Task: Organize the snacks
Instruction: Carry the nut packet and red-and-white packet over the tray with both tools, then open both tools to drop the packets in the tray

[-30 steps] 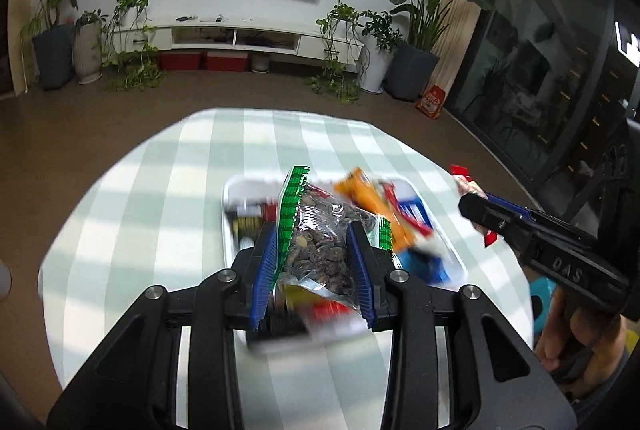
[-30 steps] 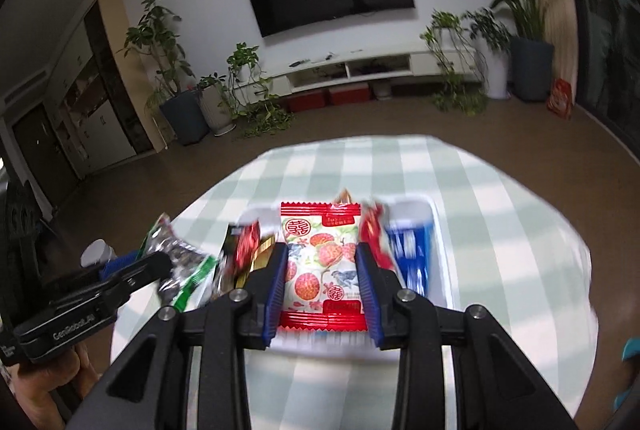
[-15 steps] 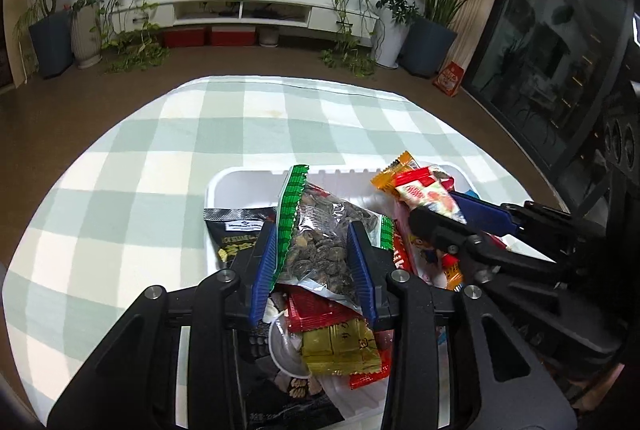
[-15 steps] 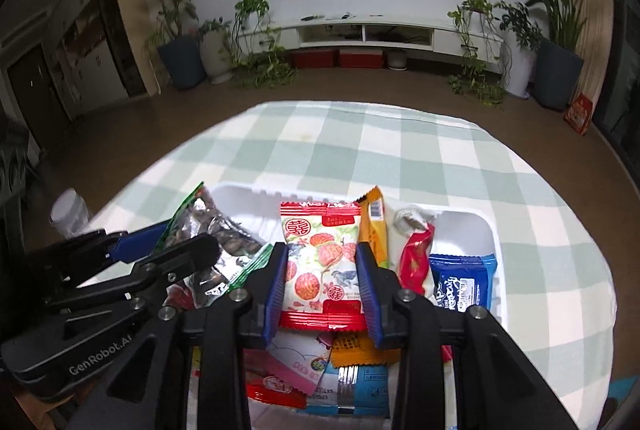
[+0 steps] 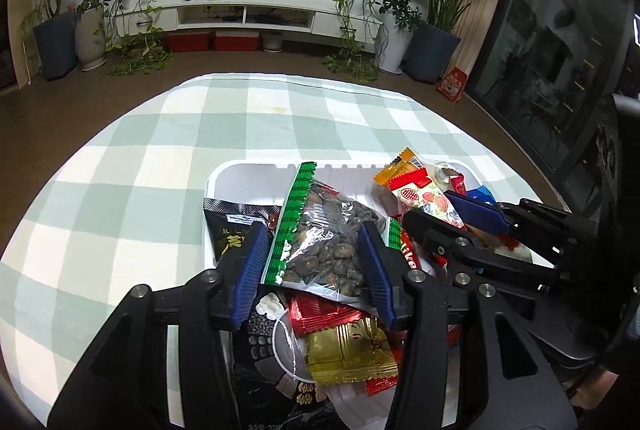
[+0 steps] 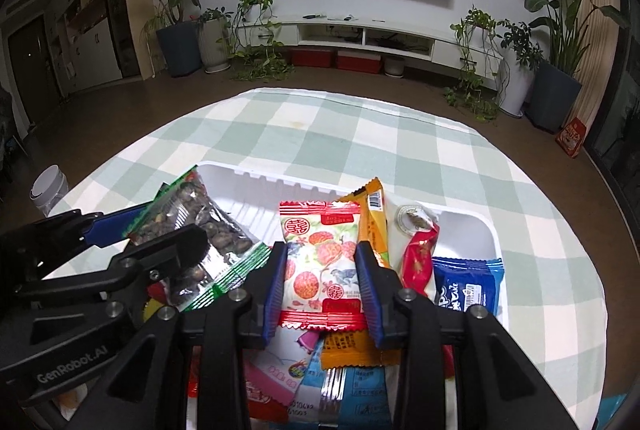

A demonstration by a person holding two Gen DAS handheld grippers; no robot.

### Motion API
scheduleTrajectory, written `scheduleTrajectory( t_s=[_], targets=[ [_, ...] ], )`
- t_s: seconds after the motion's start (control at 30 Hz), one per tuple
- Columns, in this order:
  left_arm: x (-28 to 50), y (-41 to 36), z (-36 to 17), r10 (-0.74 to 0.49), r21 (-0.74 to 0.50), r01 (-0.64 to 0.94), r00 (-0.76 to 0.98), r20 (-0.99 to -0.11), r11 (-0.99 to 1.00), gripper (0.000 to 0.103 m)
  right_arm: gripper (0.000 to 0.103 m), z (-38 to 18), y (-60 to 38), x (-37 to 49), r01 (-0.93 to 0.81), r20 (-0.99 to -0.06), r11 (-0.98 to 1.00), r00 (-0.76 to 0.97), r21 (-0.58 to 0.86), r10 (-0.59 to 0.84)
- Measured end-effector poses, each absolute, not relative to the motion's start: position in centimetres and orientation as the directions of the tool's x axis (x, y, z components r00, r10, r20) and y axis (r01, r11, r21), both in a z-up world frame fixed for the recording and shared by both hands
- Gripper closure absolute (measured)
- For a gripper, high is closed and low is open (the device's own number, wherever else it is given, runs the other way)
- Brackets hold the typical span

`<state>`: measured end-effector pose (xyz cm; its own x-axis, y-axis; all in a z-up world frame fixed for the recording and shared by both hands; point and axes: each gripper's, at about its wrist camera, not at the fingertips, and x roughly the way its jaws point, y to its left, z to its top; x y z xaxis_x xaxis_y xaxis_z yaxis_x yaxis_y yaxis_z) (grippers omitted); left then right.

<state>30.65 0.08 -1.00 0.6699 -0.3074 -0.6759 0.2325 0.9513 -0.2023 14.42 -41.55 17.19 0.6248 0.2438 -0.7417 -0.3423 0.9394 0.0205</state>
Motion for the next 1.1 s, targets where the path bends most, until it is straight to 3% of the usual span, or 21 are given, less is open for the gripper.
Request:
scheduleTrajectory(
  t_s=[0.1, 0.37, 0.57, 0.73, 1.1],
  targets=[
    [30.7, 0.1, -1.2, -0.31, -0.203, 0.236, 0.671, -0.674, 0.95, 0.054, 0.066, 17.1, -41.6, 14.4, -0.344, -0.741, 0.939, 0.625, 0.019, 0.244],
    [30.6, 0.6, -1.0, -0.284, -0.193, 0.209, 0.684, -0.671, 0.959, 0.029, 0.061, 17.2, -42.3, 14.4, -0.332, -0.742, 0.943, 0.624, 0.032, 0.245],
    [30.3, 1.1, -0.9, -0.265, -0.19, 0.185, 0.692, -0.672, 0.964, 0.02, 0.057, 17.5, -42.5, 14.2, -0.336, -0.744, 0.942, 0.625, 0.017, 0.237],
    [29.7, 1.9, -0.3, -0.253, -0.198, 0.162, 0.712, -0.655, 0.967, 0.01, 0.043, 18.2, -42.7, 13.6, -0.334, -0.735, 0.943, 0.635, 0.016, 0.238],
    [27.0, 2.3, 2.2, -0.219, -0.171, 0.144, 0.778, -0.589, 0.975, 0.001, 0.029, 20.5, -43.3, 11.7, -0.339, -0.677, 0.941, 0.695, -0.009, 0.244]
  ],
)
